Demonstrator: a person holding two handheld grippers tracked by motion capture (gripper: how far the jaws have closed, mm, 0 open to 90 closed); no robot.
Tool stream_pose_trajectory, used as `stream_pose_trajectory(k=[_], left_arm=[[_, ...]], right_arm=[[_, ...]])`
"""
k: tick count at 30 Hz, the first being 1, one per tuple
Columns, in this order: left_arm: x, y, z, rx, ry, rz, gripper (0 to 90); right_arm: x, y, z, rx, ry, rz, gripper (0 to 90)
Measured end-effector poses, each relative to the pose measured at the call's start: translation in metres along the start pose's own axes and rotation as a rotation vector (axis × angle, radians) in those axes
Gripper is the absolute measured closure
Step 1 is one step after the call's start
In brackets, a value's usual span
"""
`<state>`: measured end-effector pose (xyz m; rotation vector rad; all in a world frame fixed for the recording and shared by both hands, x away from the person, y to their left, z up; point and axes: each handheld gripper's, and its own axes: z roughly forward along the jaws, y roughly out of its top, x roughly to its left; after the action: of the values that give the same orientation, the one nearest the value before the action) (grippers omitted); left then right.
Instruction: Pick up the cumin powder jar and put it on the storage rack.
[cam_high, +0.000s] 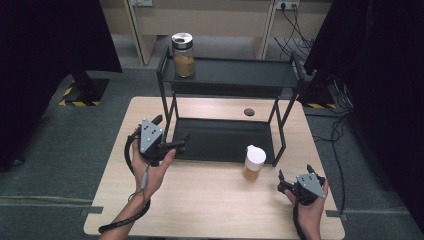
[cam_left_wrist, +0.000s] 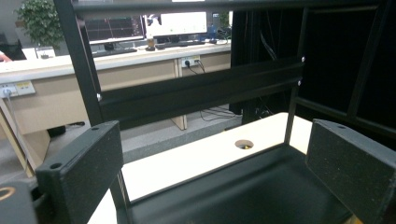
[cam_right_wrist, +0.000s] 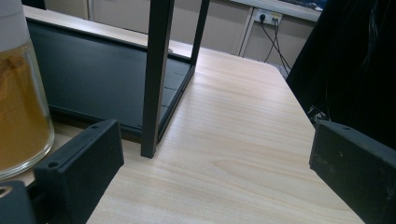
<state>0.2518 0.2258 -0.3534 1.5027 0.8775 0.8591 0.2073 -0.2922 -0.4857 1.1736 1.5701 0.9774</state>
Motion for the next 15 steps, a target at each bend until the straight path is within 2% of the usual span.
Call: stream_pose_trajectory(k=[10, 15], left_arm=[[0.002, -0.029, -0.003, 0.013, -0.015, -0.058, 2.8], [0.002, -0.040, -0.005, 0.005, -0.023, -0.066, 2.8]], right_arm=[[0.000, 0.000, 0.000, -0.001, 0.000, -0.001, 3.0], [0.000, 0.000, 0.000, 0.000, -0.001, -0.001, 3.0]])
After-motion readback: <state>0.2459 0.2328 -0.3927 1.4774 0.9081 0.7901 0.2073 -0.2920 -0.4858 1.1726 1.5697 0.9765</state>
